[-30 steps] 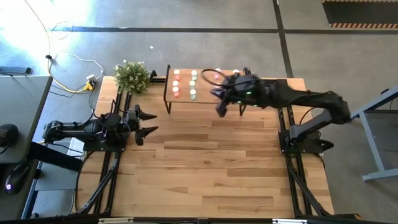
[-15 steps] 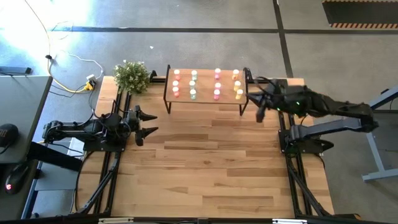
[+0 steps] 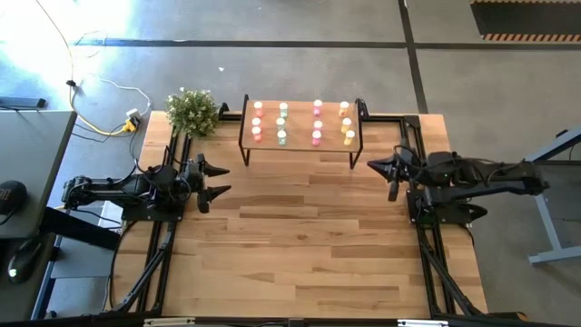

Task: Pick and place medicine bottles onto shelf by color
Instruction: Return to Home Position

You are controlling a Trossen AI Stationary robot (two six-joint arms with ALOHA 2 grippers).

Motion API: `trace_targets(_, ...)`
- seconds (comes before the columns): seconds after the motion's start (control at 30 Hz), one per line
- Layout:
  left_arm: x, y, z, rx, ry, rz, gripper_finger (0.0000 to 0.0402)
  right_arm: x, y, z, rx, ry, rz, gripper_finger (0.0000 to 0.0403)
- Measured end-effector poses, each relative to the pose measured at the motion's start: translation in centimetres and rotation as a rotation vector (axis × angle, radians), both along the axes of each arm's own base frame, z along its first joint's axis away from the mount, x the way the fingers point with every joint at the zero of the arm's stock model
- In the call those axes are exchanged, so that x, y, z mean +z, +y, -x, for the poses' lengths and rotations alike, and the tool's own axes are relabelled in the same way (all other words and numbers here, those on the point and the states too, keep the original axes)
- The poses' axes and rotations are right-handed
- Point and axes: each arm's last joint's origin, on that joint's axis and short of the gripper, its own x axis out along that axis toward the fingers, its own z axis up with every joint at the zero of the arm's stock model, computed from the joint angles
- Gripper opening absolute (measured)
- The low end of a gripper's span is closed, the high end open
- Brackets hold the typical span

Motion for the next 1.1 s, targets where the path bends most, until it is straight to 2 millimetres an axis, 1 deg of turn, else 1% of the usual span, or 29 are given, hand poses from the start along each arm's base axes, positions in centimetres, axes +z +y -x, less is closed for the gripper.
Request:
trace_targets(0.43, 0.0, 0.0, 0.0, 0.001, 0.000, 0.000, 0.0266, -5.8, 0.2, 2.3, 0.037, -0.069, -0.012, 0.0000)
trace_targets(0.67, 0.0, 0.0, 0.0, 0.001, 0.000, 0.000, 0.0266, -8.8, 0.1, 3.1, 0.046, -0.142, -0.066, 0.0000)
trace_targets(0.9, 0.0, 0.0, 0.0, -0.001, -0.002, 0.000, 0.0266, -11.1, 0.3, 2.3, 0.058, -0.124, -0.103, 0.0000)
trace_targets(1.1, 0.0, 0.0, 0.0, -0.002, -0.001, 0.000, 0.0266, -11.1, 0.2, 2.1, 0.035, -0.155, -0.143, 0.0000)
